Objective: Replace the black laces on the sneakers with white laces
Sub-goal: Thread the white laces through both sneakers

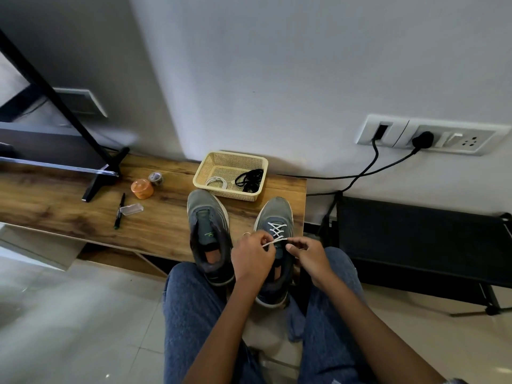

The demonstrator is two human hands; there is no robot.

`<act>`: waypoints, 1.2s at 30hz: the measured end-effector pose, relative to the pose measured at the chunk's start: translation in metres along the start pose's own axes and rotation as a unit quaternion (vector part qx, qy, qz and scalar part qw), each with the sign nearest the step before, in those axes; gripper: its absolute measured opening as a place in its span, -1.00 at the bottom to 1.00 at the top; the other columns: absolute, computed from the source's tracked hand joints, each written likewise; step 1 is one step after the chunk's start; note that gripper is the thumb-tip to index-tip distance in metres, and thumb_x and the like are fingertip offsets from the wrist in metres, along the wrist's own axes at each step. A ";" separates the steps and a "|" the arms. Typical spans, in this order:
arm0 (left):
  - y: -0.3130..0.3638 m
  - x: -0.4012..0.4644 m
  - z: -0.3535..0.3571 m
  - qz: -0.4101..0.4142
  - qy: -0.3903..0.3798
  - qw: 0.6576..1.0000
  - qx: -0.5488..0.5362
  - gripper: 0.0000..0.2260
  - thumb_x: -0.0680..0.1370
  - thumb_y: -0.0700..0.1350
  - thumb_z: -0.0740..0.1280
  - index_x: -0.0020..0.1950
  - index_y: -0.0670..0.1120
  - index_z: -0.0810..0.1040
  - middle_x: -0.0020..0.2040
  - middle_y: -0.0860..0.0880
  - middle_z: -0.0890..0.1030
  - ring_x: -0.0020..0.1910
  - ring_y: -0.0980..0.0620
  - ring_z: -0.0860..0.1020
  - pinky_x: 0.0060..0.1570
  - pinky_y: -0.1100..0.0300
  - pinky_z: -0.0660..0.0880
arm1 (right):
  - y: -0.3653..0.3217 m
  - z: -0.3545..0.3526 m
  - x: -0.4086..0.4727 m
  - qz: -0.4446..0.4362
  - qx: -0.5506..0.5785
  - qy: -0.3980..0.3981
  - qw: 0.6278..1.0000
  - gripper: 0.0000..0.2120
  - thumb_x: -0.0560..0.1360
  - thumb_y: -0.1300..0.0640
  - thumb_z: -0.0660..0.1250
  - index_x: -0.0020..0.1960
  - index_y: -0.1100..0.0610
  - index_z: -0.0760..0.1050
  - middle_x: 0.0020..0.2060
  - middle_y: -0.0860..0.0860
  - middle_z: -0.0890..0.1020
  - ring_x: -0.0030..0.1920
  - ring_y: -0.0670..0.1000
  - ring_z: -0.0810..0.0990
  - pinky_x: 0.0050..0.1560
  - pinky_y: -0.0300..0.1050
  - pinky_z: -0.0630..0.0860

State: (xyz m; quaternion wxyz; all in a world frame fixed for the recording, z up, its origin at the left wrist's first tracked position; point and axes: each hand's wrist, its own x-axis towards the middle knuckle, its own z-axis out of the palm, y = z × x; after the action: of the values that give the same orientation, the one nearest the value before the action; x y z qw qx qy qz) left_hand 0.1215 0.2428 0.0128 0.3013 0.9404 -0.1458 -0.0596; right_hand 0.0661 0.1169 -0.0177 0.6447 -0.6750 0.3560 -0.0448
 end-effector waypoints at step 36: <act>-0.005 0.015 0.024 0.054 -0.054 0.997 -0.015 -0.94 0.50 -0.05 0.38 -0.10 0.01 0.64 -0.01 0.08 0.50 0.04 0.06 0.45 -0.11 0.14 0.43 | 0.001 -0.001 0.004 0.056 0.037 -0.012 0.998 -0.86 0.54 0.31 0.29 0.01 0.18 0.60 -0.12 0.06 0.66 -0.01 0.07 0.64 0.10 0.05 0.58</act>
State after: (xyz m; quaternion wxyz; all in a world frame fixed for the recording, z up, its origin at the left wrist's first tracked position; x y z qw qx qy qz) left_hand 0.1319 0.2286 -0.0099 0.3097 0.9221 -0.2111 -0.0961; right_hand 0.0679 0.1136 -0.0202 0.6747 -0.6304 0.3837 -0.0139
